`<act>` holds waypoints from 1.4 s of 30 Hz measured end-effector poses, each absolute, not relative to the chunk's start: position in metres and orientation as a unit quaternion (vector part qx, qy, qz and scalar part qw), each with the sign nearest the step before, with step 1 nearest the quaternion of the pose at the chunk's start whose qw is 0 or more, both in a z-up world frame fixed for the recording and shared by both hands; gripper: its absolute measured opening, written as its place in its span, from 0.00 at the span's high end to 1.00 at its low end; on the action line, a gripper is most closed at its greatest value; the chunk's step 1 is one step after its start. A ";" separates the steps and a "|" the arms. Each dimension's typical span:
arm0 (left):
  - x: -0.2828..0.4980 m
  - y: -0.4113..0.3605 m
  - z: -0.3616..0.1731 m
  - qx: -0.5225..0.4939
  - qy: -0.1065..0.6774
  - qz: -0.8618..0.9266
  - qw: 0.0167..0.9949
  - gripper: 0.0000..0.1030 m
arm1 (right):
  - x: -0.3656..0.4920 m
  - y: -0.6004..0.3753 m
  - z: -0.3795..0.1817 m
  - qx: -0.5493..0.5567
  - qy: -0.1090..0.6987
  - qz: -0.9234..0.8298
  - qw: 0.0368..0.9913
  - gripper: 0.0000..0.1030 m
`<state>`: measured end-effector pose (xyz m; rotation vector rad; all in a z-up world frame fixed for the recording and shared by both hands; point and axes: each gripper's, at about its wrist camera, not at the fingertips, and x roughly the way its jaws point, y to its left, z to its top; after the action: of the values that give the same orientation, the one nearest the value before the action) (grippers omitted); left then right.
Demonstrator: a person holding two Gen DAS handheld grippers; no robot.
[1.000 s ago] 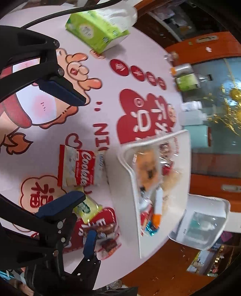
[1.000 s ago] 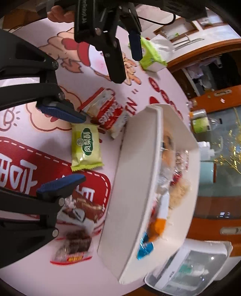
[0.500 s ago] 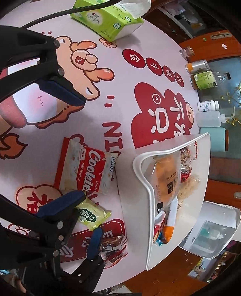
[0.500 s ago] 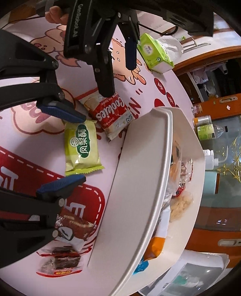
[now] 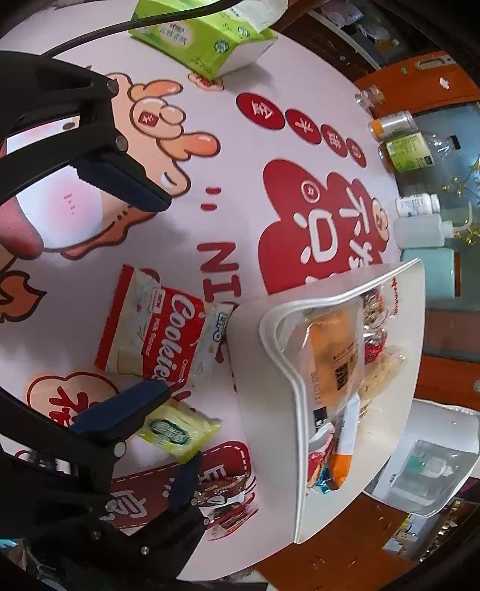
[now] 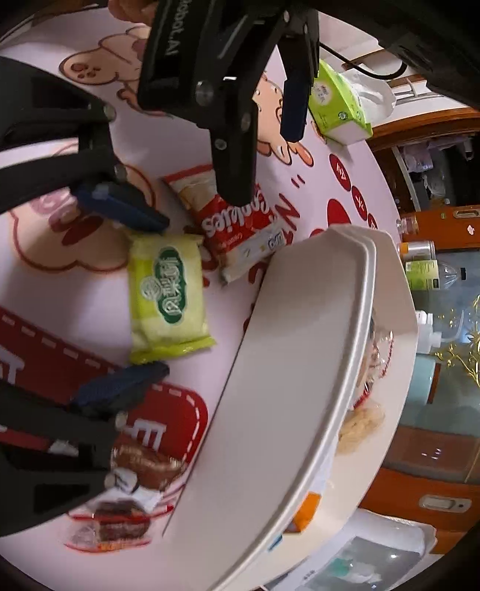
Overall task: Organize snacks
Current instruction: 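Close the left gripper on the Cookies packet while the right closes on the green packet, then carry both packets over the white tray and open both grippers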
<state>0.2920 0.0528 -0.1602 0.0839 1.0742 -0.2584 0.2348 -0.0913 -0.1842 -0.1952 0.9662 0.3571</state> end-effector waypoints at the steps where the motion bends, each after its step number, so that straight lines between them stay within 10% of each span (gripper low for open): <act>1: 0.293 0.051 -0.163 0.040 0.514 -0.127 0.848 0.10 | 0.234 -0.095 -0.184 -0.087 0.463 0.169 0.866 0.41; 19: 0.313 0.035 -0.190 0.075 0.521 -0.122 0.841 0.11 | 0.201 -0.131 -0.183 0.010 0.435 0.152 0.887 0.45; 23: 0.313 0.034 -0.183 0.074 0.505 -0.127 0.850 0.49 | 0.197 -0.131 -0.184 0.007 0.431 0.155 0.889 0.45; 26: 0.311 0.033 -0.181 0.071 0.505 -0.116 0.853 0.57 | 0.197 -0.131 -0.184 0.011 0.431 0.158 0.888 0.46; 42: 0.242 0.024 -0.156 0.050 0.471 -0.116 0.873 0.57 | 0.189 -0.130 -0.179 0.001 0.416 0.161 0.895 0.46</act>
<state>0.2420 0.0243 -0.1565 0.1054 0.9850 -0.2433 0.1888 -0.1300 -0.1792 0.0022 0.8634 0.3348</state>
